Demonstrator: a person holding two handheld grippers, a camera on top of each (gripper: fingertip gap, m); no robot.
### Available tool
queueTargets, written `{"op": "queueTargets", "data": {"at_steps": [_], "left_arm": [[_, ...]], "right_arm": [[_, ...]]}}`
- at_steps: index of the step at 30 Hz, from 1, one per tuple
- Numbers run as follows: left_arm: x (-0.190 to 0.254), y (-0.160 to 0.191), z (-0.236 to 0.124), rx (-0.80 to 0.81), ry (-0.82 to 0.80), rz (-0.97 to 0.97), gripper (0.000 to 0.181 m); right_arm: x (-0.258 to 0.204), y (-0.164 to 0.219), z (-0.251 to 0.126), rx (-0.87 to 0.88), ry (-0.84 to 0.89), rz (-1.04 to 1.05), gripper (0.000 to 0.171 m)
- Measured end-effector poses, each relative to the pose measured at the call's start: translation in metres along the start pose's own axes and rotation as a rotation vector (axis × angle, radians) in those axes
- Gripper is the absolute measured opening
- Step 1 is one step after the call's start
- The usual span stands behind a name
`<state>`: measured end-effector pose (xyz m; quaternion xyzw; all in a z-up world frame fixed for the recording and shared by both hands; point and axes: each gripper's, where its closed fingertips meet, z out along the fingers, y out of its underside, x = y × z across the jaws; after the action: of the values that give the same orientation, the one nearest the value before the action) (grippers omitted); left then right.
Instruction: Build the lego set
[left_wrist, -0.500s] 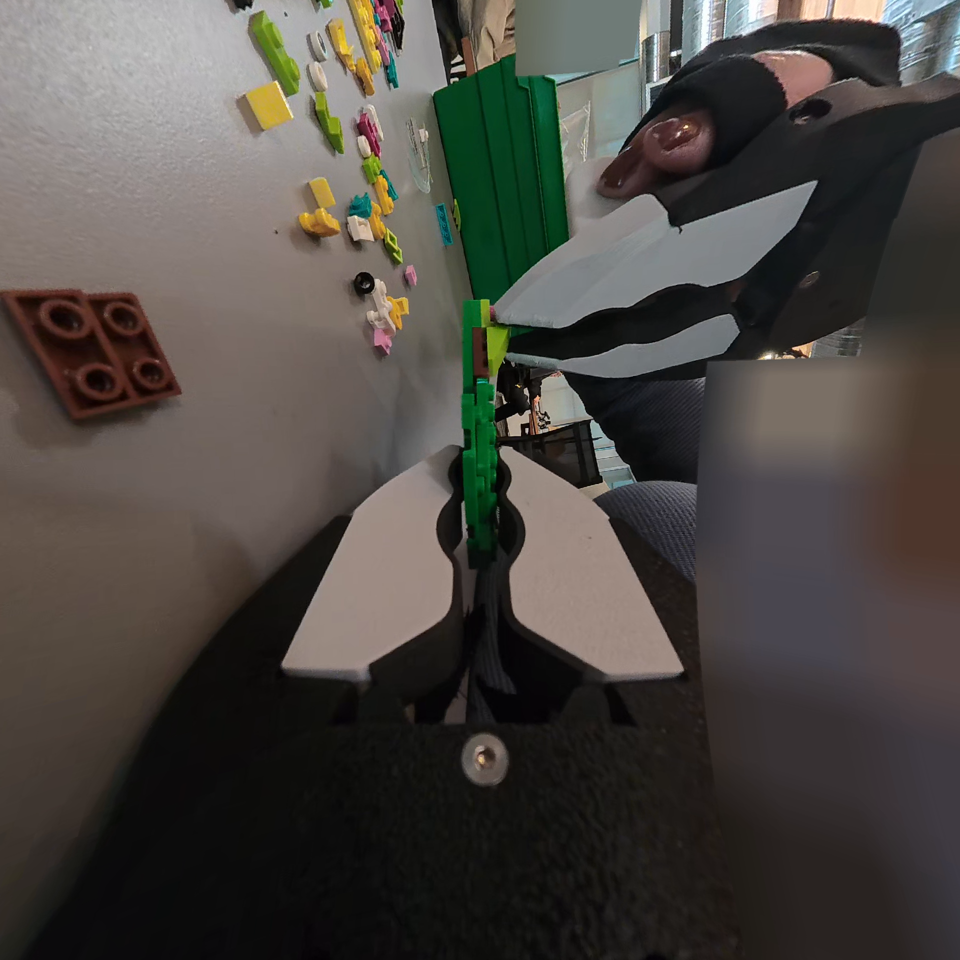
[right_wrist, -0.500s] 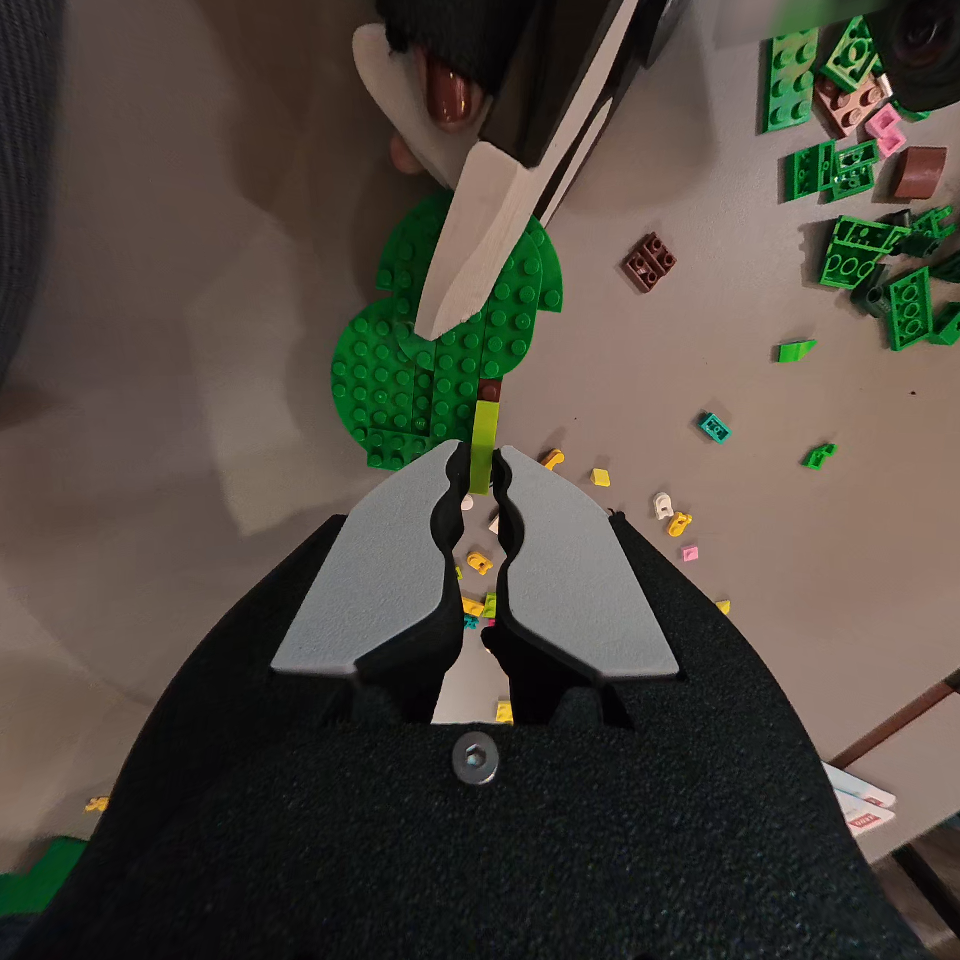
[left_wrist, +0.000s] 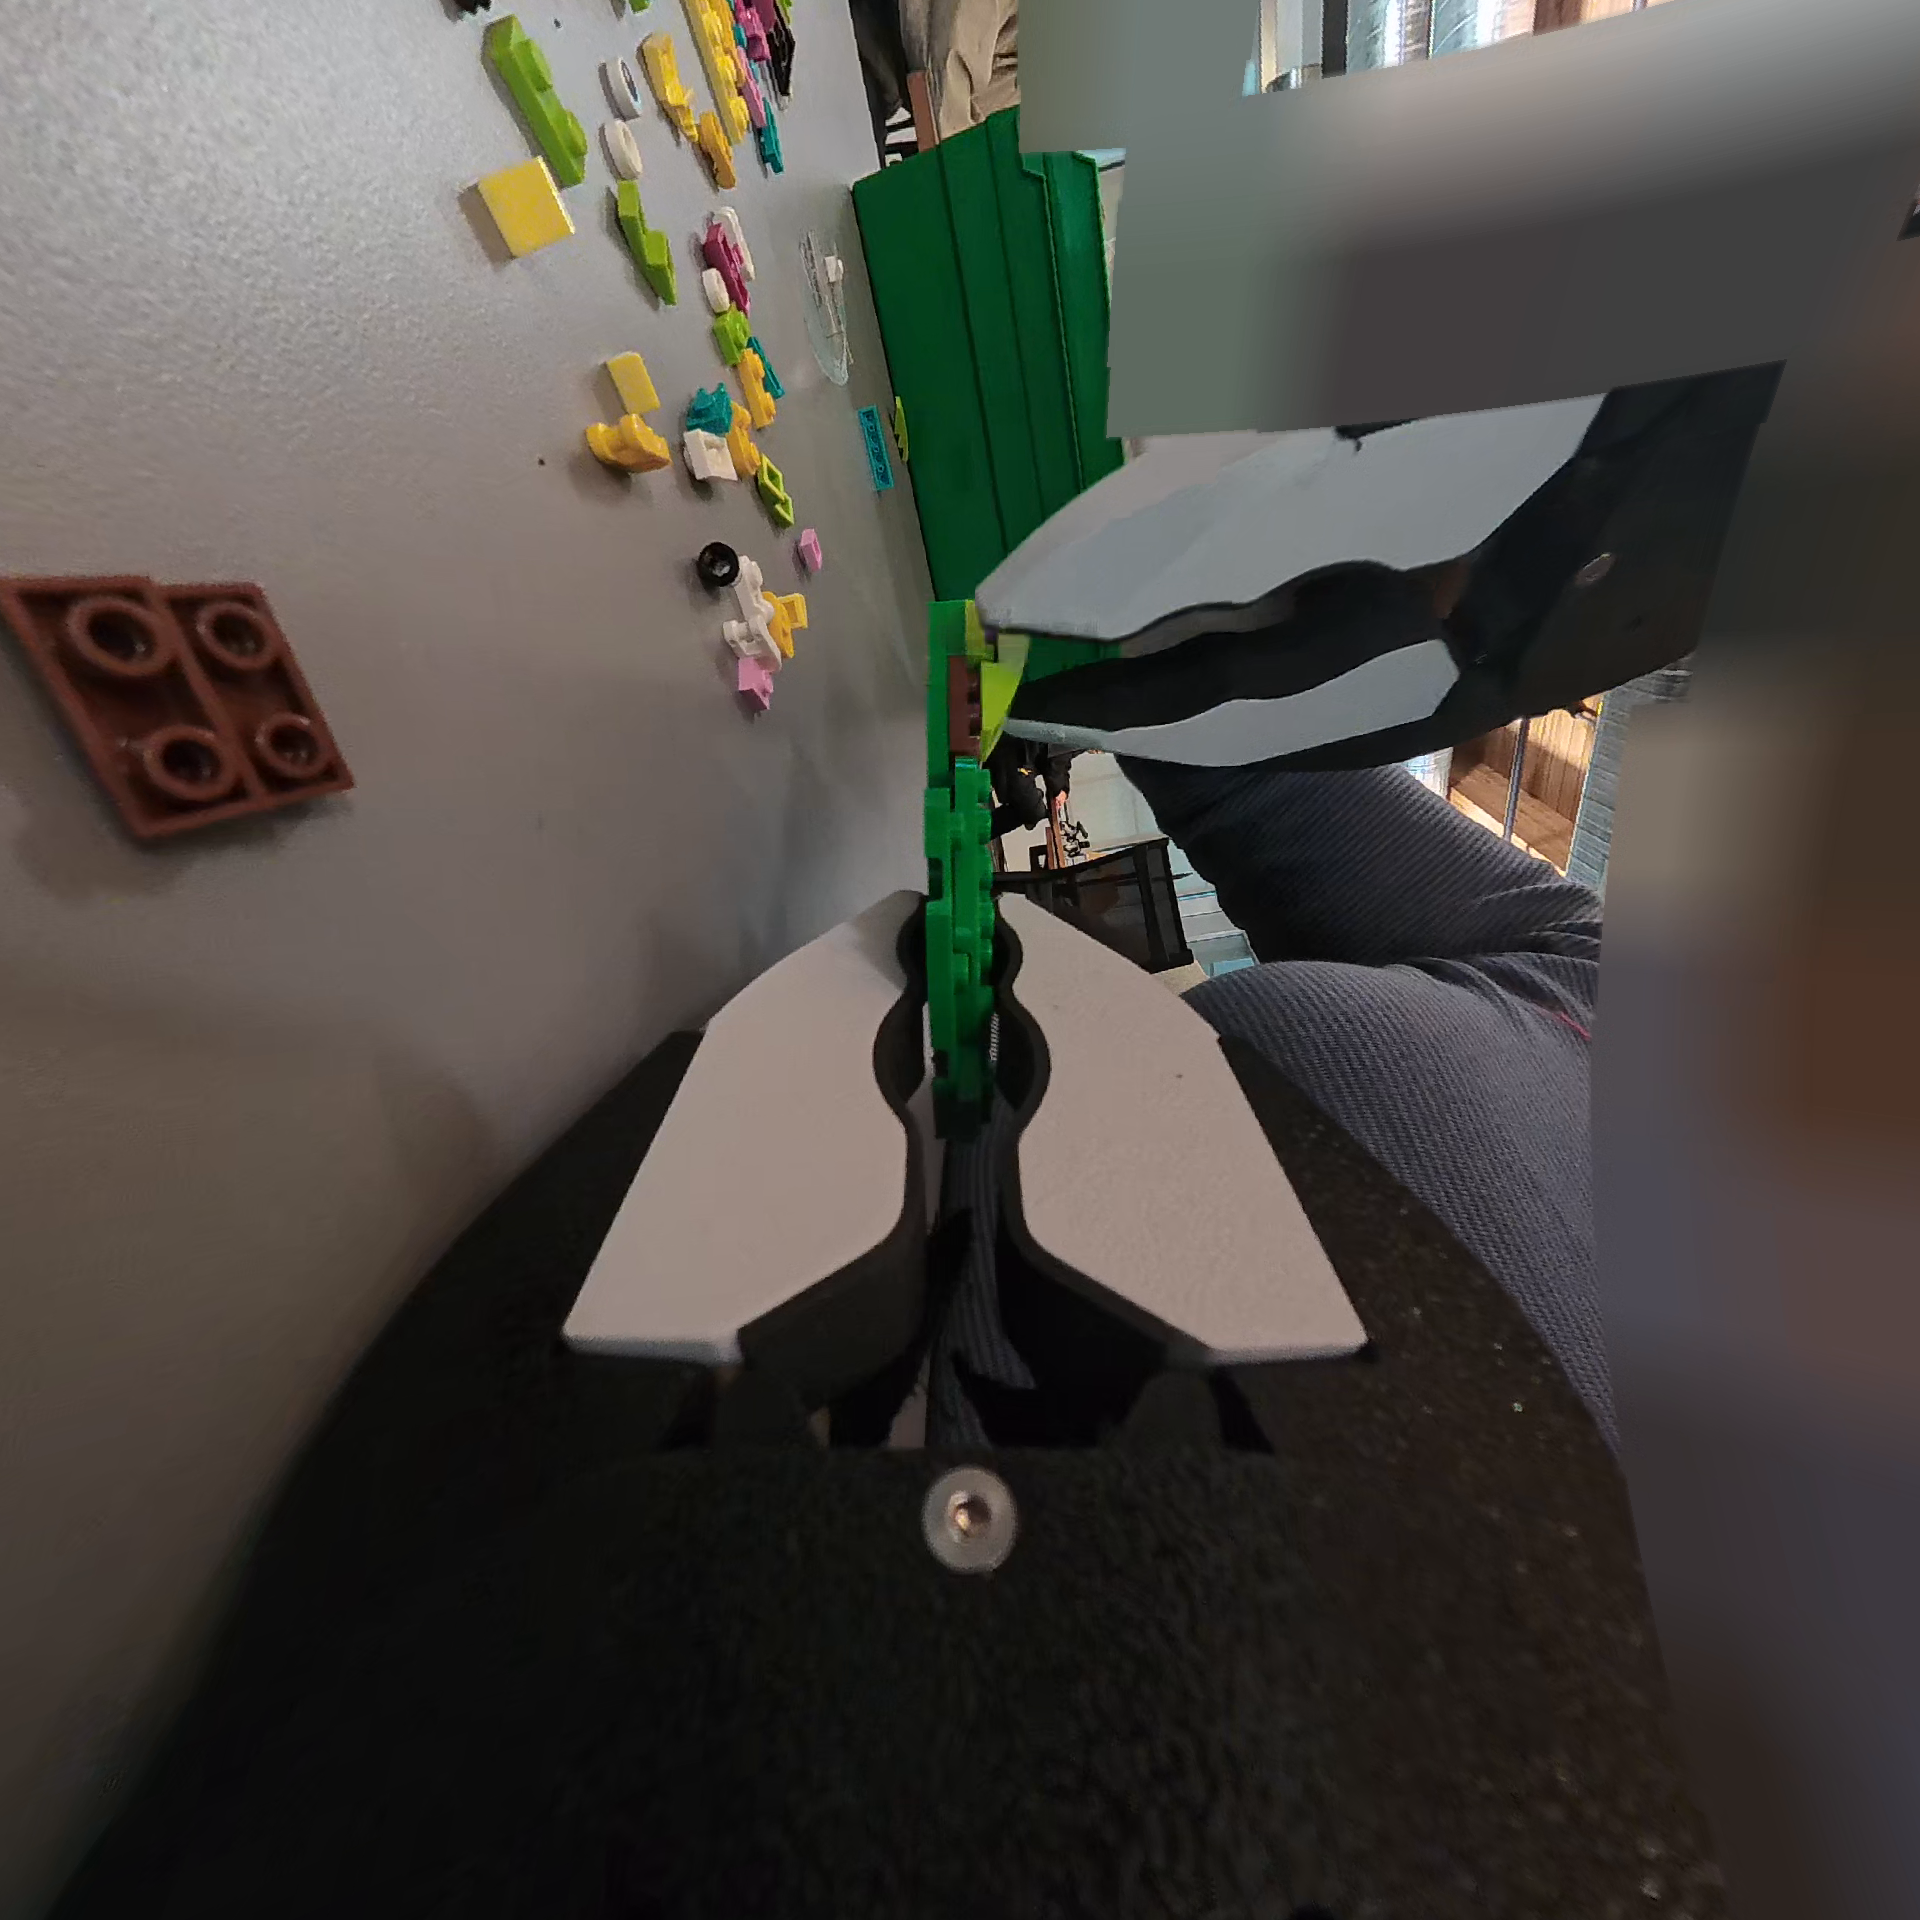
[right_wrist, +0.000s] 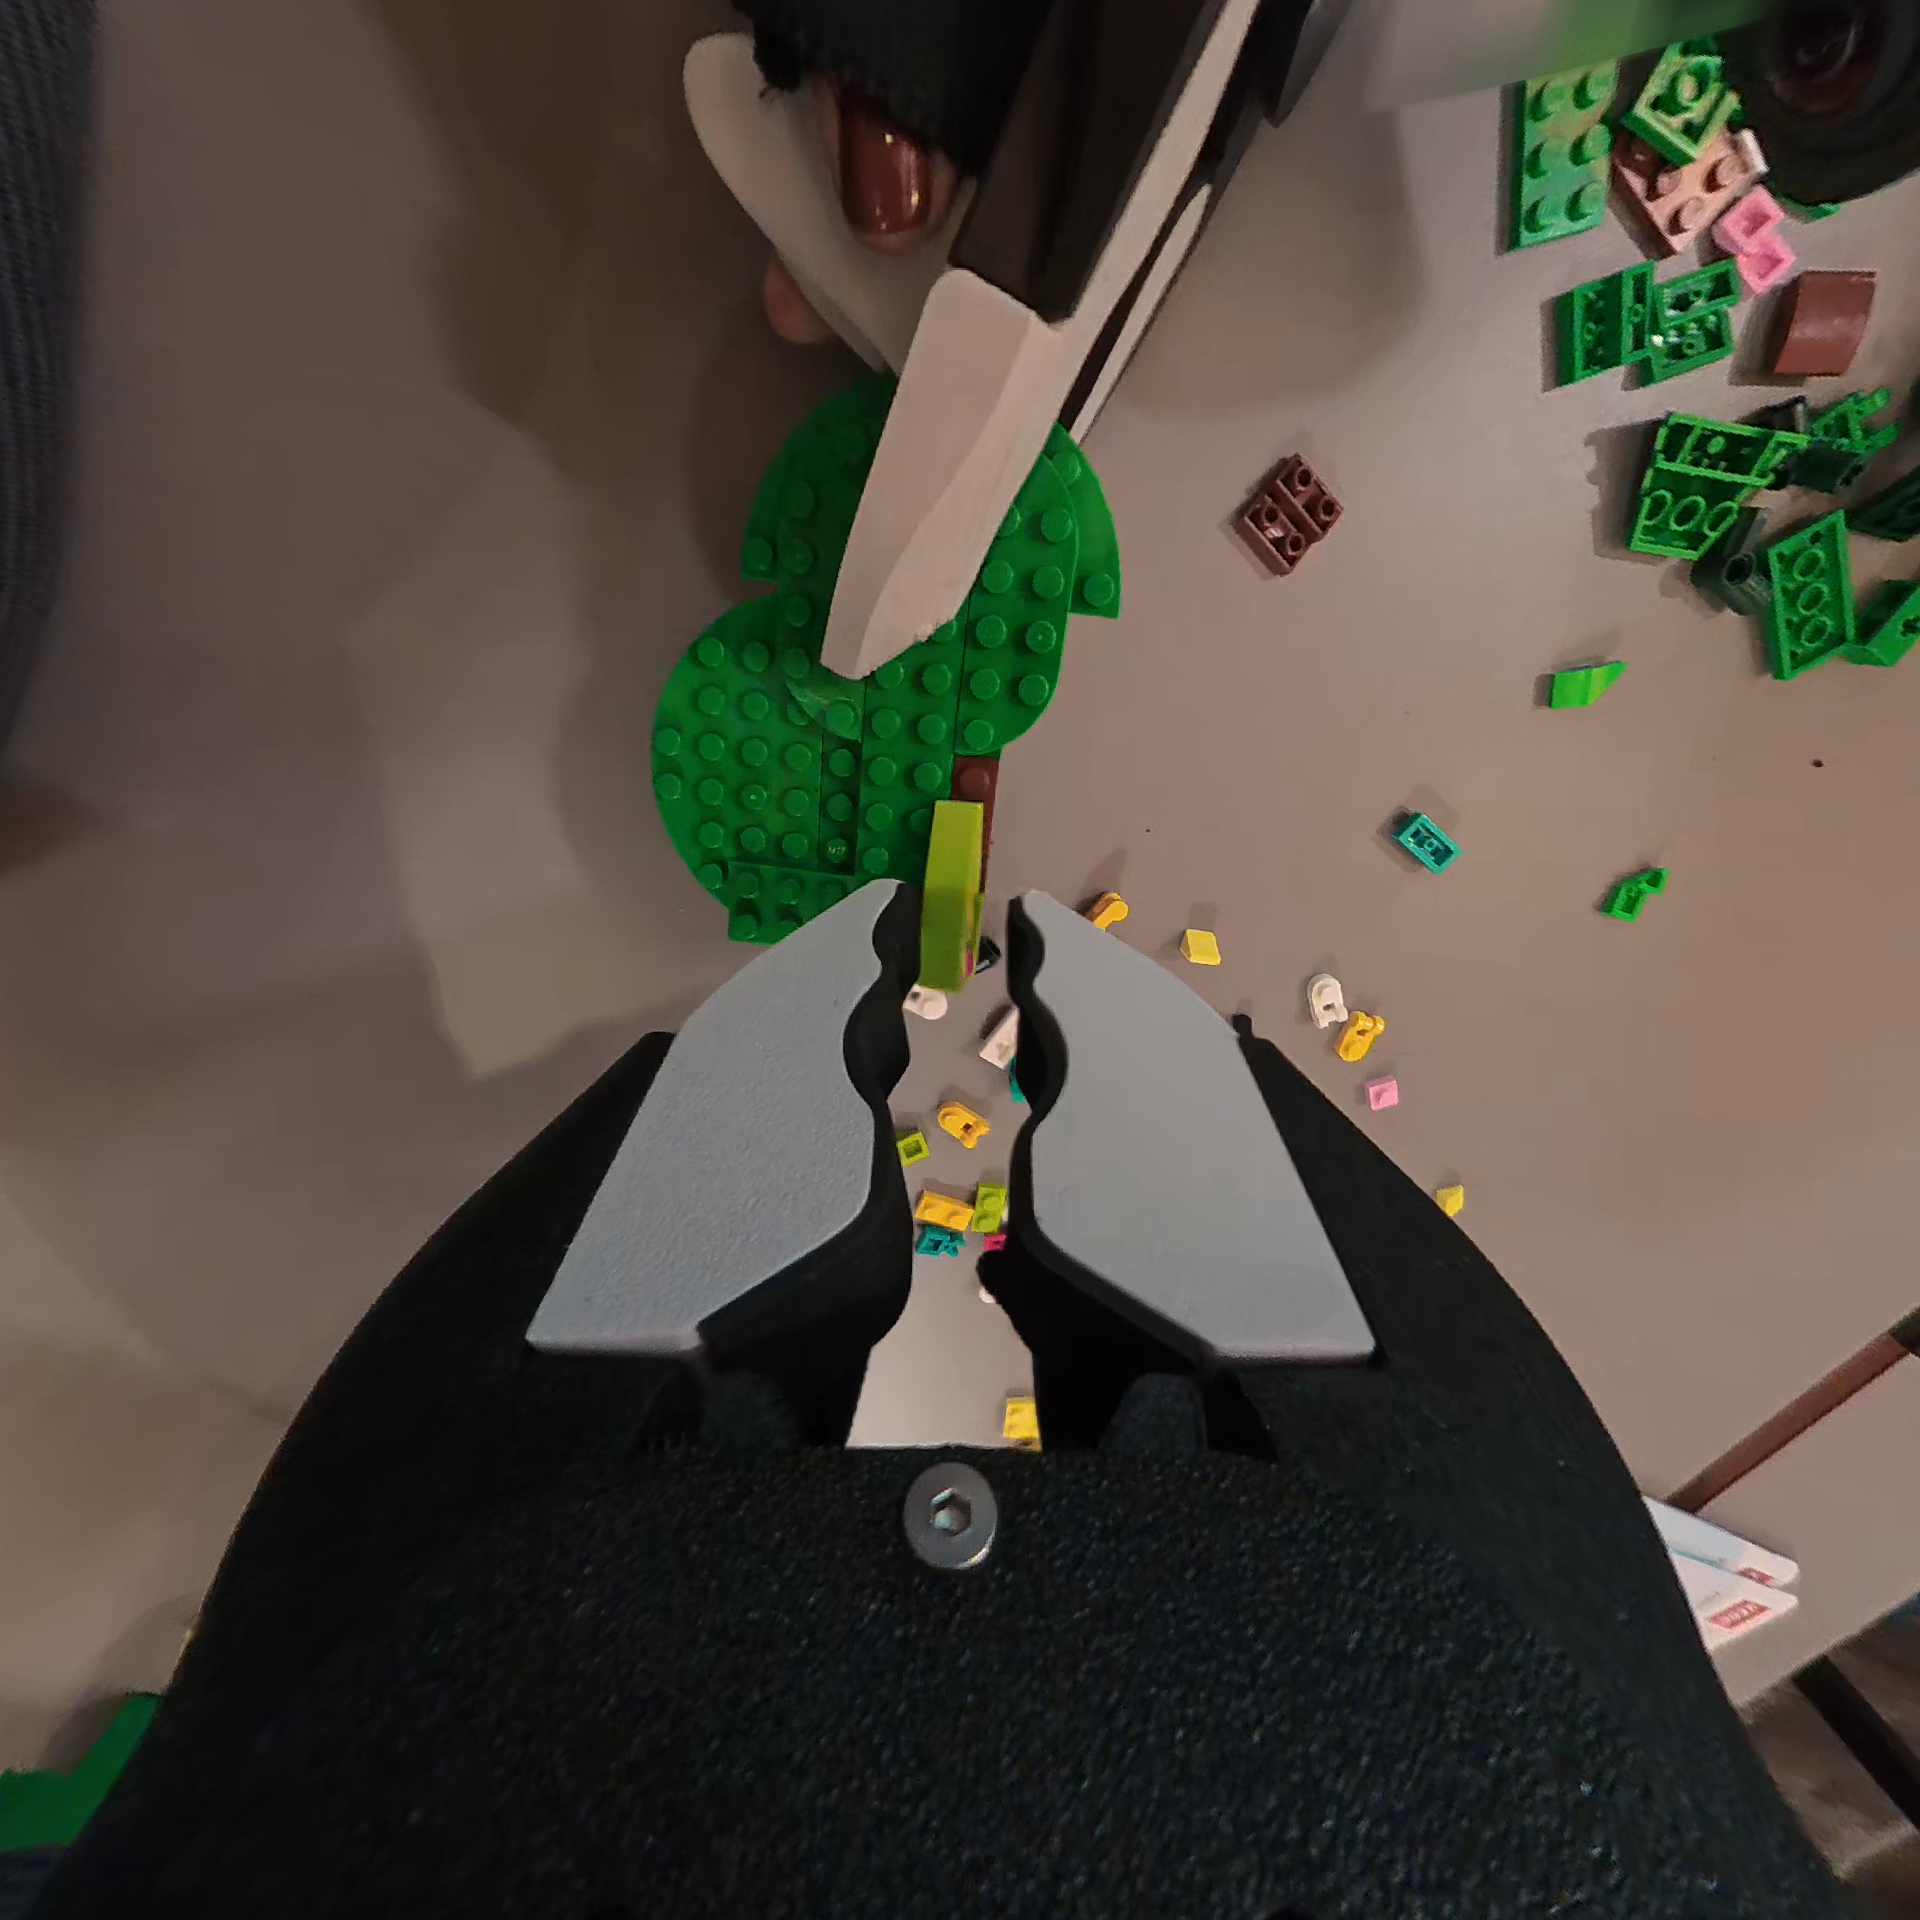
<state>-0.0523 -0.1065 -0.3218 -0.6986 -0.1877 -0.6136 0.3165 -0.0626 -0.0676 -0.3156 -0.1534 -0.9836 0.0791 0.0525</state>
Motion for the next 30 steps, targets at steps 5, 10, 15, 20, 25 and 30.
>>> {"op": "queueTargets", "data": {"at_steps": [5, 10, 15, 20, 25, 30], "left_arm": [[0.001, 0.000, 0.000, 0.002, 0.006, -0.001, 0.009], [0.002, 0.001, 0.000, -0.004, 0.023, -0.005, 0.009], [0.006, 0.004, 0.001, -0.023, 0.046, 0.005, 0.009], [0.007, 0.007, 0.002, -0.043, 0.045, 0.025, 0.009], [0.008, 0.012, 0.004, -0.068, 0.041, 0.062, 0.009], [0.011, 0.012, 0.003, -0.074, 0.062, 0.062, 0.009]], "right_arm": [[0.004, -0.001, -0.018, 0.146, 0.006, 0.124, 0.019], [0.012, 0.003, -0.032, 0.428, 0.011, 0.419, 0.032], [0.006, 0.001, -0.022, 0.792, -0.150, 0.798, 0.045], [-0.008, -0.006, -0.007, 0.977, -0.306, 0.999, 0.050], [-0.017, -0.018, -0.006, 1.092, -0.432, 1.058, 0.040], [-0.021, -0.023, -0.007, 1.138, -0.500, 1.062, 0.029]]}}
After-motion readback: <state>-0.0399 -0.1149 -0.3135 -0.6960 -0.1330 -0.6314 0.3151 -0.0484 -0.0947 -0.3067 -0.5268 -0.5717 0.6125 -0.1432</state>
